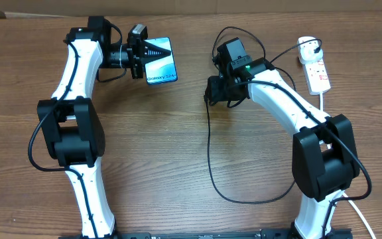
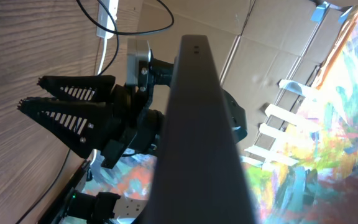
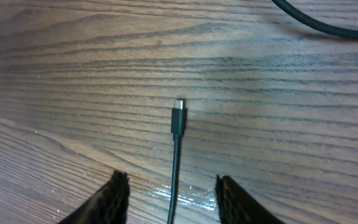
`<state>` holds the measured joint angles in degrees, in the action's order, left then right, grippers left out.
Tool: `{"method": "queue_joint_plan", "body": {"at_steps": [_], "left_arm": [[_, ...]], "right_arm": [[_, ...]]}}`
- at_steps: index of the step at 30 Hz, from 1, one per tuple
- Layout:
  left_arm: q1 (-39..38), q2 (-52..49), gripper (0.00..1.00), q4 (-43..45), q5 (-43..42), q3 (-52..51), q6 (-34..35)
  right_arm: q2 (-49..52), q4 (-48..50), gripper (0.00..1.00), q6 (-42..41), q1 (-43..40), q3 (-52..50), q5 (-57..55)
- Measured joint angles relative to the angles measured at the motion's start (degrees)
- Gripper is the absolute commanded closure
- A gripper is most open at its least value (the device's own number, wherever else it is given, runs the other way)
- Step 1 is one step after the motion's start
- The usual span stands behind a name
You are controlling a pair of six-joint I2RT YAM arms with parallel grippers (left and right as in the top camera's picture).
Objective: Plug charger to phone and switch on socket
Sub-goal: 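Move the right gripper down over the black cable's connector end, then lower the right gripper and grasp the cable's connector end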
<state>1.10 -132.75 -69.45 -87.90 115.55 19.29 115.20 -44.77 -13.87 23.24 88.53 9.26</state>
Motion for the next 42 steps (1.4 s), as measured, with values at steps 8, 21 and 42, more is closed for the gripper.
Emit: {"method": "queue_joint_plan", "body": {"at_steps": [8,21,42], "left_arm": [[-0.2,0.0,0.96,0.0,0.0,0.0,0.0],[-0.4,0.0,0.96,0.0,0.0,0.0,-0.2],[-0.4,0.0,0.96,0.0,0.0,0.0,-0.2]], "right_arm": [[3.3,1.7,0.68,1.1,0.0,0.1,0.4],[5.3,4.7,0.72,6.4,0.9,0.2,0.1],[8.9,5.6,0.76,7.9,3.4,0.2,-2.9]]}}
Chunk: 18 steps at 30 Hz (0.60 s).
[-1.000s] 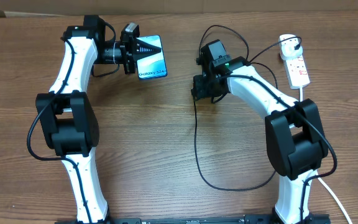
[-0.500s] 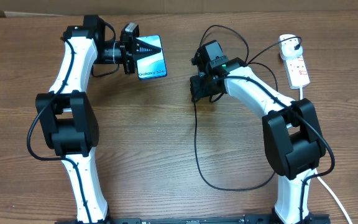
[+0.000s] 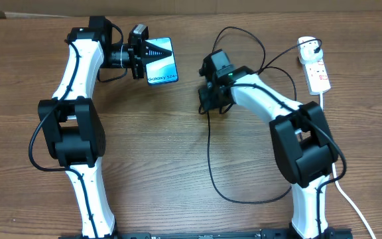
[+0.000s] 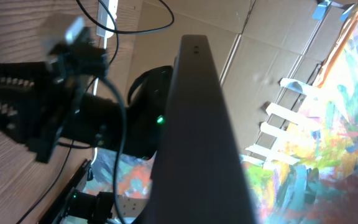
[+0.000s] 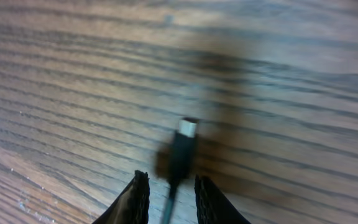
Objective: Plug charger to phone and switch on socket
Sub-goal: 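Lower the right gripper and grasp the cable's connector end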
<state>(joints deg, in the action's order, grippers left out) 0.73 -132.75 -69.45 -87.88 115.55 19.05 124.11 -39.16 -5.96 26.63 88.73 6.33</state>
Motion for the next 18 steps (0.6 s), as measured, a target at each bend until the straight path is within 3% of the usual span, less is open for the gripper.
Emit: {"method": "queue_joint_plan", "body": {"at_steps": [8,15,18], "left_arm": [[0.0,0.0,0.96,0.0,0.0,0.0,0.0],[0.0,0.0,0.96,0.0,0.0,0.0,0.0],[0.0,0.0,0.96,0.0,0.0,0.0,0.0]], "right_arm": [[0.6,0.5,0.78,0.0,2.7,0.4,-4.2],[0.8,0.3,0.96,-0.2,2.7,0.5,-5.4],[0.8,-0.4,0.96,-1.6,2.7,0.8,-5.1]]}}
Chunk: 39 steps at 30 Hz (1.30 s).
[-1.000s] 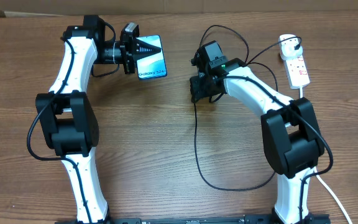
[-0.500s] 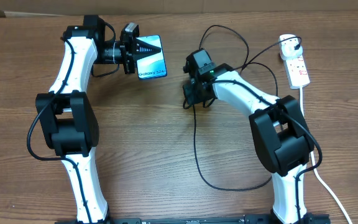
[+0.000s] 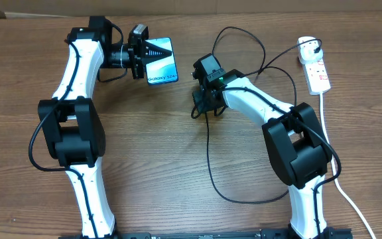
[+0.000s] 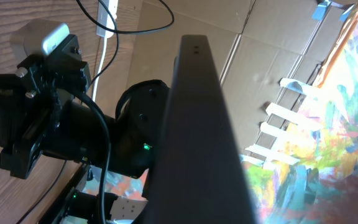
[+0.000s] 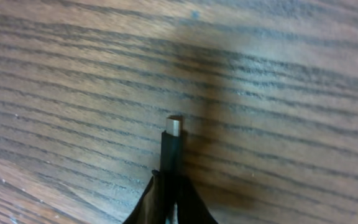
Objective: Plug charger to phone and switch on socket
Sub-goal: 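Lower the right gripper and grasp the cable's connector end, then lift the connector with the right gripper toward the phone's bottom edge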
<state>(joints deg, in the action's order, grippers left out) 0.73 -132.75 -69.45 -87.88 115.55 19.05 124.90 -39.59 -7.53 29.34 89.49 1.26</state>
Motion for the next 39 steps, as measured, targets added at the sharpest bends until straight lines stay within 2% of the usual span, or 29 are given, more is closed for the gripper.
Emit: {"method": "queue_joint_plan", "body": {"at_steps": [6,18,30,39], "left_arm": [[0.0,0.0,0.96,0.0,0.0,0.0,0.0],[0.0,0.0,0.96,0.3,0.0,0.0,0.0],[0.0,0.0,0.96,0.9,0.0,0.0,-1.7],[0.0,0.0,0.95,2.0,0.0,0.0,-5.1]], "right_arm": [[0.1,-1.8,0.96,-4.4,-0.7,0.4,4.8],[0.2,-3.6,0.96,-6.7,-8.5,0.4,29.1],[-12.3,-7.4,0.96,-5.5,-10.8,0.4,48.9],[-16.2,-17.3,0.96,-1.8,-10.8,0.4,58.8]]}}
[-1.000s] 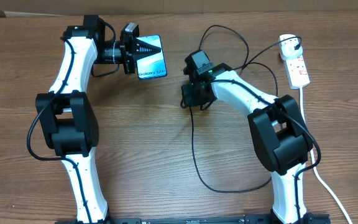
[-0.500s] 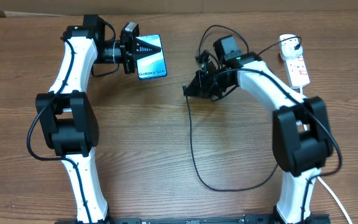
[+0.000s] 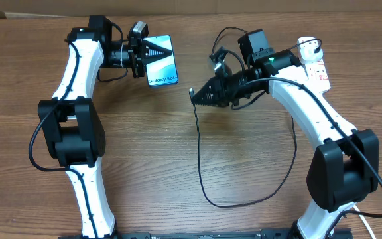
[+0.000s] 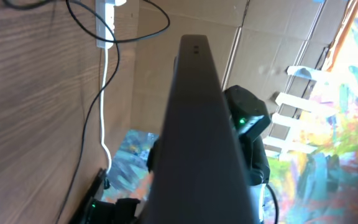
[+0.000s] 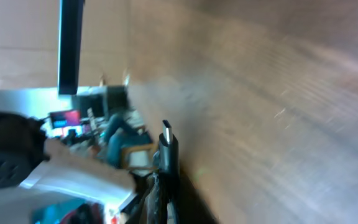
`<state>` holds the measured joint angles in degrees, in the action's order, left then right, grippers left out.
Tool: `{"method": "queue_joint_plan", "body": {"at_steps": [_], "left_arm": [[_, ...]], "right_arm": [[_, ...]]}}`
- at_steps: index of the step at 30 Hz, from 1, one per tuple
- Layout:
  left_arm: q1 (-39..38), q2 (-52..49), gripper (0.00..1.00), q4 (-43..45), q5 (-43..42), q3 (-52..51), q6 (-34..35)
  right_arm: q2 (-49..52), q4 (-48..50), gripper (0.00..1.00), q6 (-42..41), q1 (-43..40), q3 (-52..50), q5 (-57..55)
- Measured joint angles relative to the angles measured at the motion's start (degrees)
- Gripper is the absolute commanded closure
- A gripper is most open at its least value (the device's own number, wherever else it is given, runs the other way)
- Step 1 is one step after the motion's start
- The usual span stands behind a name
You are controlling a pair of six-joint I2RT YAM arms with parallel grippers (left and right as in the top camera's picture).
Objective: Plug charger to phone and switch on socket
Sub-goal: 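Lift the connector with the right gripper toward the phone's bottom edge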
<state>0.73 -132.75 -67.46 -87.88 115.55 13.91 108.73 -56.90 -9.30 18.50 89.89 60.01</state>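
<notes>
In the overhead view my left gripper (image 3: 152, 50) is shut on the phone (image 3: 164, 68), held at the far left with its blue screen facing up. The left wrist view shows the phone's dark edge (image 4: 197, 124) running down the middle. My right gripper (image 3: 201, 96) lies on its side, pointing left, and is shut on the black charger plug (image 5: 168, 140). The plug's metal tip sticks out toward the phone, a short gap to the phone's right and below it. The black cable (image 3: 201, 159) hangs from the plug and loops across the table. The white socket strip (image 3: 318, 72) lies at the far right.
A white adapter (image 3: 308, 45) sits plugged in at the strip's far end, with a white lead (image 3: 350, 206) running off the near right edge. The cable's loop (image 3: 244, 199) lies on the wooden table (image 3: 144, 166) between both arm bases.
My right gripper, then shut on the plug down at the table, has risen and turned on its side, pointing the plug left toward the phone. The cable has shifted with it. The left arm holds still.
My right gripper was open over the plug lying on the table, while the left held the phone up. The fingers then stood close on either side of the plug, then shut on it. Now the plug is off the table near the phone.
</notes>
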Motion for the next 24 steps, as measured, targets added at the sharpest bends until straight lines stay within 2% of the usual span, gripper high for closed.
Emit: {"method": "queue_joint_plan", "body": {"at_steps": [5,14,24], "left_arm": [[0.0,0.0,0.96,2.6,0.0,0.0,-0.8],[0.0,0.0,0.96,4.3,0.0,0.0,-0.9],[-1.4,0.0,0.96,4.3,0.0,0.0,-0.8]], "right_arm": [[0.0,-3.1,0.96,3.0,0.0,0.0,4.3],[0.0,-1.8,0.96,4.2,1.7,0.0,7.3],[0.0,5.5,0.96,-0.8,4.9,0.0,7.8]]}}
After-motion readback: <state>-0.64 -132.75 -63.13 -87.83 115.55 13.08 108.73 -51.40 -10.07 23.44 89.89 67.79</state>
